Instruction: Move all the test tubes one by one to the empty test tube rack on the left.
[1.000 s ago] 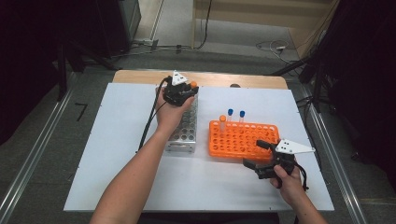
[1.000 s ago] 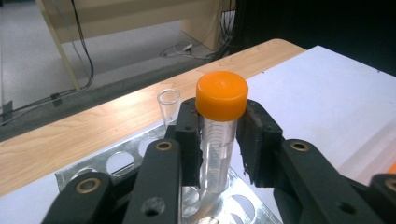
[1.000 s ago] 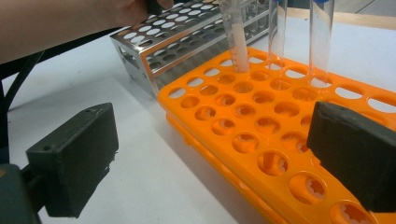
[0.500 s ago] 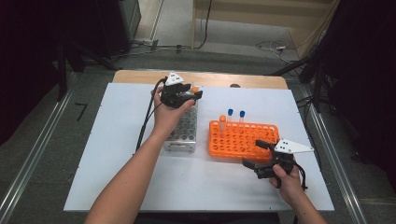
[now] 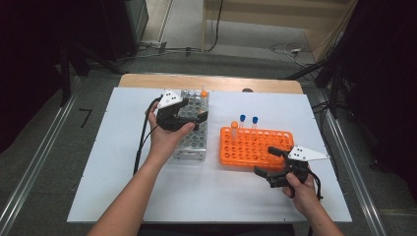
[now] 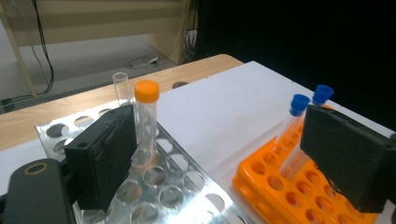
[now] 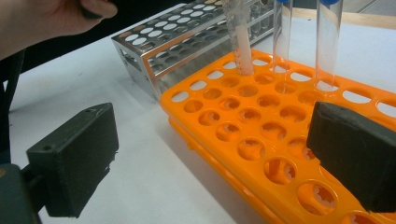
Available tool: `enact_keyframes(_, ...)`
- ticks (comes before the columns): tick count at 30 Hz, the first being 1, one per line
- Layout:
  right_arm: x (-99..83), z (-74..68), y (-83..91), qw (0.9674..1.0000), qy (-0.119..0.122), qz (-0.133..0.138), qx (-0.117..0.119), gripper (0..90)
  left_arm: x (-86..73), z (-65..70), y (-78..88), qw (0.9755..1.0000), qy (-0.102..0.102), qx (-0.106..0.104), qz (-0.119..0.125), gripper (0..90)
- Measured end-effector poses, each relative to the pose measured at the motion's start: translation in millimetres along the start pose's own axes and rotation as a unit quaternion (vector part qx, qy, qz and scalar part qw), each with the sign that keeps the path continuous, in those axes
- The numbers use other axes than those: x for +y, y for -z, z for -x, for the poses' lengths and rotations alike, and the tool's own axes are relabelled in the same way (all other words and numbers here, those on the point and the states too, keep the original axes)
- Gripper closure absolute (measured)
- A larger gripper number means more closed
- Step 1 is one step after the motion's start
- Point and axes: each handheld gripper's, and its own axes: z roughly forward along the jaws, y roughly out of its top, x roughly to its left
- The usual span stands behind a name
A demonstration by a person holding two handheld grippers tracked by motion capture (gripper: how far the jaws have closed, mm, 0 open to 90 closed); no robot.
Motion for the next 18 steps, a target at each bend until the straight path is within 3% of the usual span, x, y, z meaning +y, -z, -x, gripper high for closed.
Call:
enact_keyframes(10,10.5,-2.2,-7.7,1.0000,0.007,0.000,-0.001,0.6,-27.9,16.3,32.1,0.9999,-0.006,-0.008,0.001,3.1)
enact_keyframes(18,22.2,-2.8,-21.9,1.0000,-0.003,0.000,-0.004,0.5,-48.1,17.2,46.8,0.9998,0.003,-0.019,-0.008,0.0)
